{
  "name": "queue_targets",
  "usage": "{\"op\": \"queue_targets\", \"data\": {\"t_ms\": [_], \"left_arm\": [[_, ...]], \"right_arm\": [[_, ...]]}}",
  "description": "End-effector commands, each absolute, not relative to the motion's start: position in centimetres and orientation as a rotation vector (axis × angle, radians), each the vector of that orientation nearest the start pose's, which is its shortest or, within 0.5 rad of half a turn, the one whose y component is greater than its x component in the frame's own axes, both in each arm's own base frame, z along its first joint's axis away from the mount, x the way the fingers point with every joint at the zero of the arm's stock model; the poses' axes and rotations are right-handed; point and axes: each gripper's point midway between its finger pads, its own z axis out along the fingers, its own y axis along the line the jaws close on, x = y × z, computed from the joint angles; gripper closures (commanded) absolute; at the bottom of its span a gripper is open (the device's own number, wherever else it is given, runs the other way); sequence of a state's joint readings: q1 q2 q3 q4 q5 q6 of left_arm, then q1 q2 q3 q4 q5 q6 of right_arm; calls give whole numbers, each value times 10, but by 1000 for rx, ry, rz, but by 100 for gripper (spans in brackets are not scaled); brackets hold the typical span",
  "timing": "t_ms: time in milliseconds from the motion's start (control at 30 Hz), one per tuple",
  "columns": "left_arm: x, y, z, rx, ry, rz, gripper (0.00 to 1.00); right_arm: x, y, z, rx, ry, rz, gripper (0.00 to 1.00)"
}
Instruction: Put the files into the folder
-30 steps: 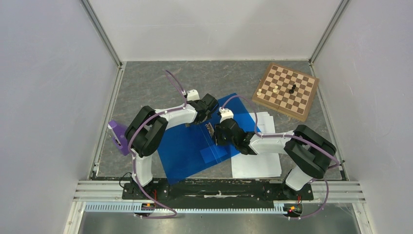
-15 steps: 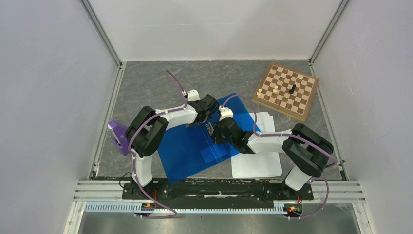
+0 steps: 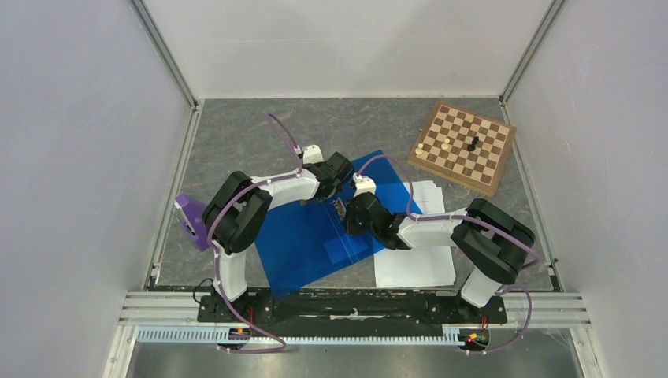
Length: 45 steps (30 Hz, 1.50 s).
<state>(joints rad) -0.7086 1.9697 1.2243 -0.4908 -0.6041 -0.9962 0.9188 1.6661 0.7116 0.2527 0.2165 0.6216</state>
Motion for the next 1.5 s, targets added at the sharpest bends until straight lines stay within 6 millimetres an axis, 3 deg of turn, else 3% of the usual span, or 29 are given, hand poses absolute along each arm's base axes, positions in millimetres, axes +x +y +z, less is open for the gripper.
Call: {"op": "queue_targets", "data": {"t_ms": [0,333,500,800,1033,1233,1467], "left_arm": [[245,-171,-107,-524,2833,419,10],[243,-169,-109,-525,2839,431,10],[242,-168,-109,-528,2836,434,10],[239,-166,-110,-530,2843,443,10],[239,-166,-111,-534,2842,438,10],[239,-167,-111,-536,2844,435,10],[238,-166,-112,-541,2844,438,10]], "right_arm": [[257,307,13,-219,2332,485,82],[245,281,-6,-142,2375,392,92],[240,257,-22,-95,2433,239,98],[220,213,-53,-68,2500,-25,99],[216,192,-53,-81,2481,-194,93],[215,190,-50,-64,2459,-148,84],[220,217,-42,-59,2477,28,82]]}}
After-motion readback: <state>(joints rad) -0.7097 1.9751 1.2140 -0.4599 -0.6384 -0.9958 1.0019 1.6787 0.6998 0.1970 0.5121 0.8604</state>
